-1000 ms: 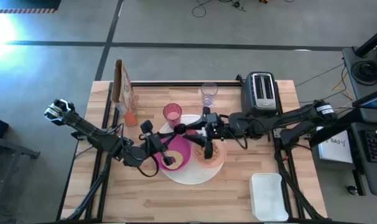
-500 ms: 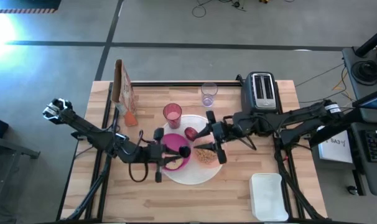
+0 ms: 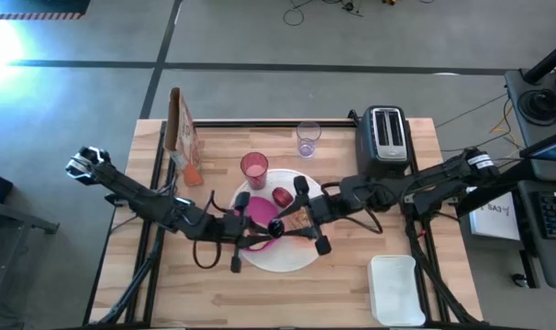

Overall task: Arrange a breakfast setting
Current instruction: Put the spoon on the white mat to the right of the orange bowl

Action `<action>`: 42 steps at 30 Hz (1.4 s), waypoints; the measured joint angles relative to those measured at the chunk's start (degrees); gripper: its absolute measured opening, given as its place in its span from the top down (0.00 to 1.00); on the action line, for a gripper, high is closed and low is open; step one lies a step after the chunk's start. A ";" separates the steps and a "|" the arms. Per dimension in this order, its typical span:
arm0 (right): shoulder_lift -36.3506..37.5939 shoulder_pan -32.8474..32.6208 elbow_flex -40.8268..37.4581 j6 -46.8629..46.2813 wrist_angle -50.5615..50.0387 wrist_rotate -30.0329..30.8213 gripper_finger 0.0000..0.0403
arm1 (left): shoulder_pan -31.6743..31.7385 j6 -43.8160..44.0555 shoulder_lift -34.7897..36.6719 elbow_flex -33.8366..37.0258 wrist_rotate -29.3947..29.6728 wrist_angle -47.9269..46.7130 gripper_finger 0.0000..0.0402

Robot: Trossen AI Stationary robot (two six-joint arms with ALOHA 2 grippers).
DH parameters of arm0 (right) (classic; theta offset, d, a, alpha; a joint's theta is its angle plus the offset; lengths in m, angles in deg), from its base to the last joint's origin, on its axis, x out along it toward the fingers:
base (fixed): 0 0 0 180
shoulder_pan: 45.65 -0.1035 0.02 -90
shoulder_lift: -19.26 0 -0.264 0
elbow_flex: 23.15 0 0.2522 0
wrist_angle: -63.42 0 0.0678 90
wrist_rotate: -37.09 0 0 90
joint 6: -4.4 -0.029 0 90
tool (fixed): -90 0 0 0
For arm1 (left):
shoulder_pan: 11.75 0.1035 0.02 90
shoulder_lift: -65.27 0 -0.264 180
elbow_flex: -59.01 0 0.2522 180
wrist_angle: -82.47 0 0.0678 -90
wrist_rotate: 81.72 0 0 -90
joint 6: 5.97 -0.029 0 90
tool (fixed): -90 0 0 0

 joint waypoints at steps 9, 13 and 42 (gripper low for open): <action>-0.24 -0.38 0.02 -1.28 2.24 -2.85 0.55 | 1.67 0.27 -3.09 0.04 -2.88 4.79 1.00; -0.24 -0.60 0.01 -1.61 2.30 -2.85 0.55 | 3.21 0.32 -4.41 0.04 -5.64 7.81 1.00; -0.24 -0.90 0.00 -5.25 1.11 -2.85 0.97 | 5.68 1.11 -7.67 -1.77 -10.50 11.31 1.00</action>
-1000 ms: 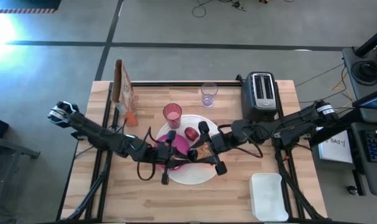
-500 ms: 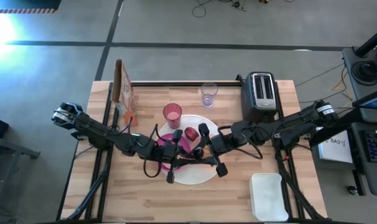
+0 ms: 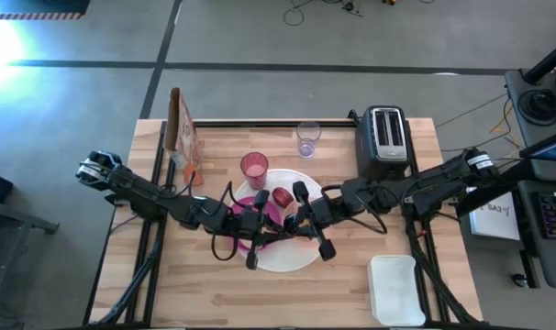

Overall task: Arrange a breakfast setting
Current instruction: Put the spoon on the white mat to the right of the orange bowl

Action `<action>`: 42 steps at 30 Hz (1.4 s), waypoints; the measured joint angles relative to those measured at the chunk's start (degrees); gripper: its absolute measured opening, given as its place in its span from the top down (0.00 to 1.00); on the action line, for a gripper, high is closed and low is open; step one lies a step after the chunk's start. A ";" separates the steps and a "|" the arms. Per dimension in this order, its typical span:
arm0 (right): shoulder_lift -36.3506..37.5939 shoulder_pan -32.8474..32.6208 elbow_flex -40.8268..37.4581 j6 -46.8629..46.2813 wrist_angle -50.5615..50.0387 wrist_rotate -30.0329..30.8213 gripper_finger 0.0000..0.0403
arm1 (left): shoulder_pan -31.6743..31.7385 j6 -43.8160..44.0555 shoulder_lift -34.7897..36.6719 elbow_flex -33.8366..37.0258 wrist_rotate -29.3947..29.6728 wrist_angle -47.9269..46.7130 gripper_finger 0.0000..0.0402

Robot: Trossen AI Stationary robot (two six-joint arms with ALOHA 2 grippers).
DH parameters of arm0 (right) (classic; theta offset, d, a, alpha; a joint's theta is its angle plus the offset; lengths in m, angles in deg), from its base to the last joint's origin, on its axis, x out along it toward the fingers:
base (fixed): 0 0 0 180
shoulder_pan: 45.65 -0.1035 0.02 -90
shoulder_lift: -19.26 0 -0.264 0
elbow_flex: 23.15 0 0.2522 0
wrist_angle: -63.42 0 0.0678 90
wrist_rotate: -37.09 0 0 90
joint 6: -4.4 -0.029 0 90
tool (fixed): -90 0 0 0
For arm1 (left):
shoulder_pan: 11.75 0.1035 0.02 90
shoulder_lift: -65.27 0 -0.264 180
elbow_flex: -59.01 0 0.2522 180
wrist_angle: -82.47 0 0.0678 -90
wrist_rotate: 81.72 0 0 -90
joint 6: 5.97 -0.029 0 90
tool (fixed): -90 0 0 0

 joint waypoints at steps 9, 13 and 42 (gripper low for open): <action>0.00 0.00 0.00 -0.73 -0.03 1.03 0.98 | 0.00 0.38 0.07 0.02 0.47 -0.41 0.92; 0.00 0.00 0.00 -1.05 -0.39 1.99 0.98 | 0.00 3.09 0.09 0.04 0.51 -1.50 0.88; 8.31 4.28 0.00 -29.74 -30.93 22.20 0.98 | -0.05 -0.01 5.51 0.11 17.89 -22.79 0.39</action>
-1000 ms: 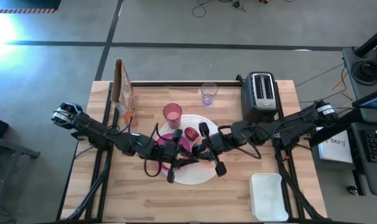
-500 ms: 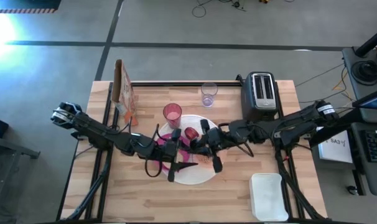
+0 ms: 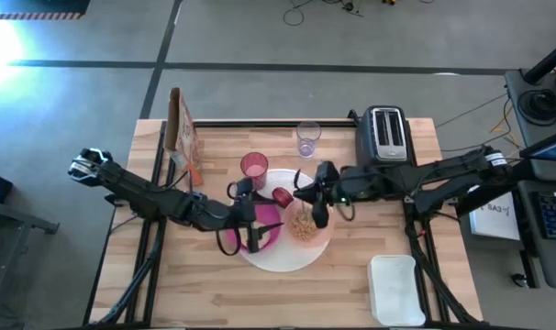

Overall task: Arrange a breakfast setting
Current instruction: Put the spoon on the white mat to the right of the orange bowl

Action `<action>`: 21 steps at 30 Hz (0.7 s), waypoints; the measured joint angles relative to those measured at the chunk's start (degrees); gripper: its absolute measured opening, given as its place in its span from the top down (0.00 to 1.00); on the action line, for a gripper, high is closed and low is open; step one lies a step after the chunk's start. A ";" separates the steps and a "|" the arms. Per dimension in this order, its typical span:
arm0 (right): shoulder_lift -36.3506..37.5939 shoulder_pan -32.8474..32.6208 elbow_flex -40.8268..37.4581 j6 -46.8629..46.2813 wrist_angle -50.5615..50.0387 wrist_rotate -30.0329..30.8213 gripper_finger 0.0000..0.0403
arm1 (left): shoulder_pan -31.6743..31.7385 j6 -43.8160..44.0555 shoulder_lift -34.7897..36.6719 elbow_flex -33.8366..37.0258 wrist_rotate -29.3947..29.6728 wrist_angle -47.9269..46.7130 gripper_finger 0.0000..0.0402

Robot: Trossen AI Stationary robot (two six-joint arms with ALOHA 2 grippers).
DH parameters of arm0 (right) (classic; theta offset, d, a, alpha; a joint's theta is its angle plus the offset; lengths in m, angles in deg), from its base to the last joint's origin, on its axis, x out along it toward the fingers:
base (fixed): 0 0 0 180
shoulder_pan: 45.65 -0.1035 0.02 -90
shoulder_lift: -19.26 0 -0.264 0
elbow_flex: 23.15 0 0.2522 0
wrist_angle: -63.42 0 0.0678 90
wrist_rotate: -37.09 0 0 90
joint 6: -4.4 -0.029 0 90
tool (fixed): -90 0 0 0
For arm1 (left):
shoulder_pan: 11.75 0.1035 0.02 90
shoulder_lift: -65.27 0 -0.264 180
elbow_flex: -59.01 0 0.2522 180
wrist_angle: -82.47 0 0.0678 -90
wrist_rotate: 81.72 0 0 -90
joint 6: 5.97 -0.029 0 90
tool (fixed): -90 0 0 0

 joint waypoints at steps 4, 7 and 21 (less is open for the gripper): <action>0.13 -0.11 0.00 -11.48 -11.96 3.46 0.98 | -0.10 2.30 0.79 0.00 0.17 -5.38 0.39; -0.26 -0.07 0.00 -20.11 -21.68 5.56 0.98 | -0.13 3.80 1.26 -0.01 0.20 -9.78 0.39; -4.51 -0.13 0.00 -48.31 -45.87 0.16 0.98 | -0.13 4.40 6.34 -0.02 2.27 -24.70 0.39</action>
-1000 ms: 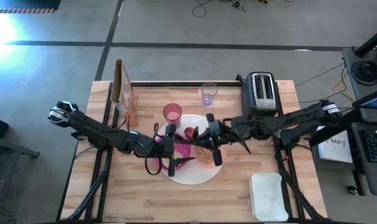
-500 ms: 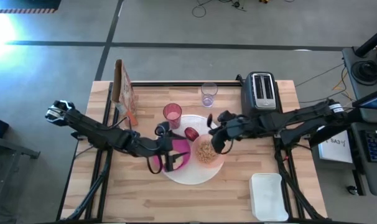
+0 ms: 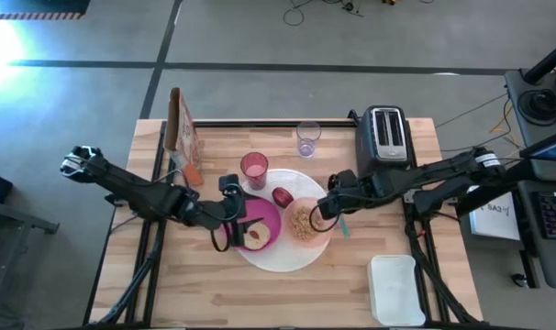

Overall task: Arrange a breakfast setting
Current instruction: Put the spoon on the white mat to the right of the orange bowl

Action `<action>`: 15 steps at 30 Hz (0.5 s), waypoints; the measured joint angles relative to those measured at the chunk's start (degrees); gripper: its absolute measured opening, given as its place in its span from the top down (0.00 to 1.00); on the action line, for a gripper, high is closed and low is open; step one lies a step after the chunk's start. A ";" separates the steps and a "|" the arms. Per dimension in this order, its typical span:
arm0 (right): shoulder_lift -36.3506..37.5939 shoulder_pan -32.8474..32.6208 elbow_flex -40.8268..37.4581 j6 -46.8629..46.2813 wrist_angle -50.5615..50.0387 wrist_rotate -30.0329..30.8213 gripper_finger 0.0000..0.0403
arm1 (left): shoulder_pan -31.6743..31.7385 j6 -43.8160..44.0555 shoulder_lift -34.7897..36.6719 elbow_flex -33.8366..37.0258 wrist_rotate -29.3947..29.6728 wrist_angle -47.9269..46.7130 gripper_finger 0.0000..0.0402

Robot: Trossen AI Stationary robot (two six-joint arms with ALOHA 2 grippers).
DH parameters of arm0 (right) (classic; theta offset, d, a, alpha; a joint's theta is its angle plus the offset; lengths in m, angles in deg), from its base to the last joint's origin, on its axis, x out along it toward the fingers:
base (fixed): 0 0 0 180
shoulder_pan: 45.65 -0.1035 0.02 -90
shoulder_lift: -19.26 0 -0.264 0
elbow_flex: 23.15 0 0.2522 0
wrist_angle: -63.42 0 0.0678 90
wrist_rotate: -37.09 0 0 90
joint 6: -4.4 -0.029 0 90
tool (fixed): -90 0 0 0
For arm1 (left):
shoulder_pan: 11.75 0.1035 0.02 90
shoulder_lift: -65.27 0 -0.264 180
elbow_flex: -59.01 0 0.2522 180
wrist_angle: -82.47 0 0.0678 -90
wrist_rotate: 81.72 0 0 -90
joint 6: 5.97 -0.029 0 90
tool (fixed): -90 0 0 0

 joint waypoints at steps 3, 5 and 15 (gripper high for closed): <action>-2.45 0.00 -0.02 -2.28 -2.22 -3.21 0.98 | -0.01 0.13 2.03 0.00 -0.02 -3.77 0.39; -4.32 0.05 -0.02 -2.73 -3.35 -5.68 0.98 | -0.02 0.18 3.51 0.00 -0.01 -5.17 0.39; -9.60 6.39 -3.79 0.58 -3.16 -15.33 0.98 | -0.57 0.18 9.44 0.00 -0.11 -7.63 0.39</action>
